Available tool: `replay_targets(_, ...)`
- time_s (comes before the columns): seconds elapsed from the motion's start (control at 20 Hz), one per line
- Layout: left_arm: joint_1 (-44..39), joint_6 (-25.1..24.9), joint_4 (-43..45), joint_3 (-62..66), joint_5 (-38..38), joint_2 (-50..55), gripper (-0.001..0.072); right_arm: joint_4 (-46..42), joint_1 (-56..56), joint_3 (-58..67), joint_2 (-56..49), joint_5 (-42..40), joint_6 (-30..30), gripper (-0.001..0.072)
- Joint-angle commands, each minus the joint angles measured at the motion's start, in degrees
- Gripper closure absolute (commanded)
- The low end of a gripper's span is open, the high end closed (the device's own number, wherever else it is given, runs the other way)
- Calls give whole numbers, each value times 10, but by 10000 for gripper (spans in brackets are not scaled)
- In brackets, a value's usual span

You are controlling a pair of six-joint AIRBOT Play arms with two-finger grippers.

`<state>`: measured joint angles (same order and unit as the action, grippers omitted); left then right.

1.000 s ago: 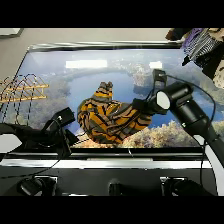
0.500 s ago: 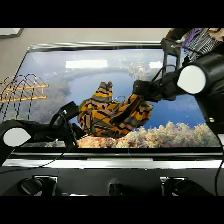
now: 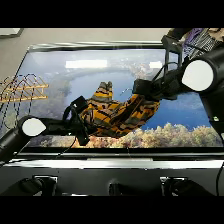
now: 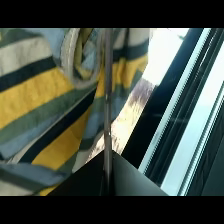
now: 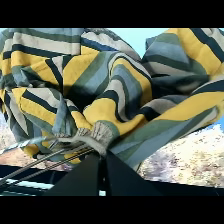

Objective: Fold the clothes and pants, and hang the long-sleeved shirts on hangers.

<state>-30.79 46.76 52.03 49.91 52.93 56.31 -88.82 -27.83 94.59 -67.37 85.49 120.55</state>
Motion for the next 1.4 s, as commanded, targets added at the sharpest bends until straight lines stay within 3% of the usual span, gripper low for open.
replay_targets(0.0,0,-35,-64,0,-31,35,692,4,0,1,0,-4,1,684)
replay_targets(0.1,0,-36,-78,0,-49,48,692,14,0,1,0,-3,0,684)
replay_targets(0.3,0,-92,-144,0,-61,66,692,16,0,0,-1,-10,0,684)
replay_targets(0.9,0,-96,-172,0,-80,74,692,16,0,-1,-38,-10,-54,680)
replay_targets(1.05,0,-96,-172,0,-80,74,692,15,0,-1,-29,17,-104,519)
replay_targets(1.1,0,-96,-172,0,-80,74,692,15,0,-1,-23,16,-118,362)
replay_targets(1.15,0,-96,-172,0,-80,74,692,13,0,-1,-15,12,-127,150)
replay_targets(1.35,0,-96,-172,0,-80,74,692,-41,14,0,30,-6,-128,129)
